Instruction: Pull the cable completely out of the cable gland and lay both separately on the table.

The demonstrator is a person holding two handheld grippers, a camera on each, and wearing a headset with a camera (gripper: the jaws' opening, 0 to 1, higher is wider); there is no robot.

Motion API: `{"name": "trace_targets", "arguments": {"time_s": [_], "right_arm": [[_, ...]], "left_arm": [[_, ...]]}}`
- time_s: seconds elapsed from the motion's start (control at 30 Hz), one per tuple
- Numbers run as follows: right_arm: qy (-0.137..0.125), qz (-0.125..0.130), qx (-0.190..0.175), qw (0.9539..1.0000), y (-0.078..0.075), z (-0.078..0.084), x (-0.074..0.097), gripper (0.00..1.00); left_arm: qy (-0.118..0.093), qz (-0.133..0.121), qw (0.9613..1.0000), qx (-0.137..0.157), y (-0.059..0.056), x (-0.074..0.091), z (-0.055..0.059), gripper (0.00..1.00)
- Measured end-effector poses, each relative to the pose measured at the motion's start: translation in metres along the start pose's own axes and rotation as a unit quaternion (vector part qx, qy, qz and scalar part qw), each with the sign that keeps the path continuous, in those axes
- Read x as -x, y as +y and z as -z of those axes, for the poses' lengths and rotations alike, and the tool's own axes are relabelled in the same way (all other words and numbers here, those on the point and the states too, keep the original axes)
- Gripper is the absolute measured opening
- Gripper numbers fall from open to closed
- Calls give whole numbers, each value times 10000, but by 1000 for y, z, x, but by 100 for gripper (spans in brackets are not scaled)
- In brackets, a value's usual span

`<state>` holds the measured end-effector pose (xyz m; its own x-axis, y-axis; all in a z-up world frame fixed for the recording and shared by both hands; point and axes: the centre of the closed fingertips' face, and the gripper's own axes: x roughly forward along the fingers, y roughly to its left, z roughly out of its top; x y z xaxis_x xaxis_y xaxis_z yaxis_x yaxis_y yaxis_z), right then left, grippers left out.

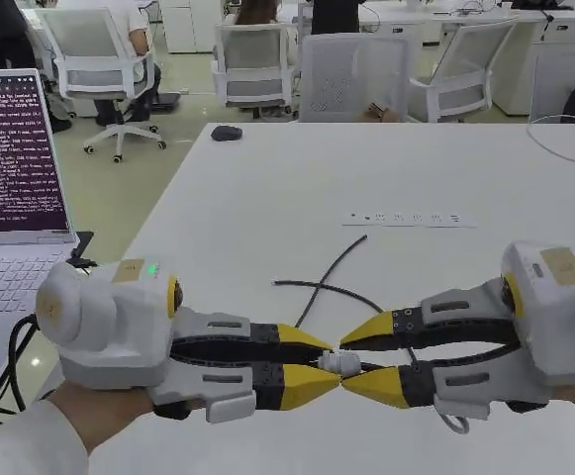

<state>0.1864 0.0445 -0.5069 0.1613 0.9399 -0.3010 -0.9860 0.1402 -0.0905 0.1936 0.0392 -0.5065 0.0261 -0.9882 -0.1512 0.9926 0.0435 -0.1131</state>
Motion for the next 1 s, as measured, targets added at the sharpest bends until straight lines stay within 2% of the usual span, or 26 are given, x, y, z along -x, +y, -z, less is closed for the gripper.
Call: {"name": "trace_targets", "arguments": {"time_s": [0.03, 0.07, 0.17, 0.3, 0.4, 0.43, 0.63, 0.8, 0.87, 1.0], "right_arm": [[-13, -27, -126, 9999, 0, 1, 1, 16], [-195, -109, -322, 9992, 2, -3, 2, 17], [-386, -142, -670, 9969, 2, -7, 4, 19], [-446, -138, -616, 9970, 3, -9, 5, 14], [-526, -151, -559, 9969, 4, -12, 2, 12], [-614, -192, -607, 9961, 4, -14, 0, 12], [-686, -256, -698, 9949, 4, -14, 0, 11], [-725, -342, -1090, 9908, 2, -16, 4, 12], [-746, -330, -935, 9923, 4, -17, 6, 12], [-705, -356, -971, 9921, 5, -17, 8, 12]], "left_arm": [[-37, -2, 10000, -37, -1, 0, -2, 15], [-57, -11, 10000, -51, -1, 1, -3, 15], [-112, -45, 9999, -101, -1, 2, -7, 15], [-165, -66, 9998, -53, -2, 3, -11, 15], [-130, 32, 9999, 40, -7, 2, -11, 15], [-131, 29, 9999, 75, -6, 2, -11, 15], [-113, 45, 9997, 202, -5, 4, -11, 15], [-197, 10, 9997, 117, -4, 3, -15, 15], [-199, 20, 9998, 98, -5, 2, -16, 15], [-158, 10, 9999, 47, -6, 1, -17, 15]]}}
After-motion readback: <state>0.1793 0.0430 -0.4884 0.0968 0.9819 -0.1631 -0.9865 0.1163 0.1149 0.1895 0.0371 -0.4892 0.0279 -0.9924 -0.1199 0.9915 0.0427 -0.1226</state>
